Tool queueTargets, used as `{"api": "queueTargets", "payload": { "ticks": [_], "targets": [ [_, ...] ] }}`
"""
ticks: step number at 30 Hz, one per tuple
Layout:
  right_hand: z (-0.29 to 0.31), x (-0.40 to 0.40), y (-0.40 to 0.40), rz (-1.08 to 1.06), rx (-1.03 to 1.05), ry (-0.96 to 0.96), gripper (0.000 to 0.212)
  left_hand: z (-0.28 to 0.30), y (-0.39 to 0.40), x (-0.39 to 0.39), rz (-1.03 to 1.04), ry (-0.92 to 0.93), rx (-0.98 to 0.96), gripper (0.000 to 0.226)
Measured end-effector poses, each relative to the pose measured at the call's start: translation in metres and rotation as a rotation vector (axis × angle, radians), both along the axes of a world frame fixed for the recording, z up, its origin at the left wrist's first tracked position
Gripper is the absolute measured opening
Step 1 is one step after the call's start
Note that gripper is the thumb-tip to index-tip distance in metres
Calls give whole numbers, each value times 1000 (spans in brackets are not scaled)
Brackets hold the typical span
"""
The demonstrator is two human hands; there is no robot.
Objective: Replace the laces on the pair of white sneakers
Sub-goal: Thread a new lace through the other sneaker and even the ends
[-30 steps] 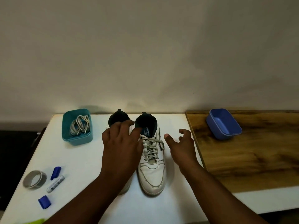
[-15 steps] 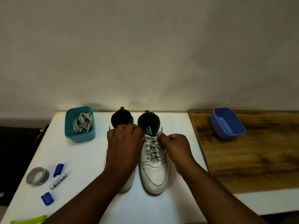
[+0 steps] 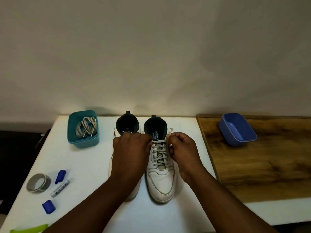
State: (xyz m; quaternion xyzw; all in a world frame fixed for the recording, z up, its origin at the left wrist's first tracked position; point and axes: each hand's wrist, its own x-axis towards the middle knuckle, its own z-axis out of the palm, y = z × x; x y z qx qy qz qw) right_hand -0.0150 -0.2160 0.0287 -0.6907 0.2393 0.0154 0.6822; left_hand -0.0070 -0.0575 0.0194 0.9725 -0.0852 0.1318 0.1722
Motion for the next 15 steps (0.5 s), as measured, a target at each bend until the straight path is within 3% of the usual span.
{"api": "queueTargets", "payload": {
  "ticks": [5, 10, 12, 15],
  "targets": [
    [-1, -3, -6, 28, 25, -14, 14, 9, 8, -5, -56, 17, 18, 14],
    [-12, -3, -9, -26, 4, 157, 17, 4, 5, -7, -34, 86, 175, 13],
    [-12, -2, -9, -49, -5, 128, 15, 5, 0, -9, -31, 110, 42, 14],
    [-10, 1, -11, -84, -75, 9, 11, 3, -1, -9, -5, 251, -303, 15]
  ]
}}
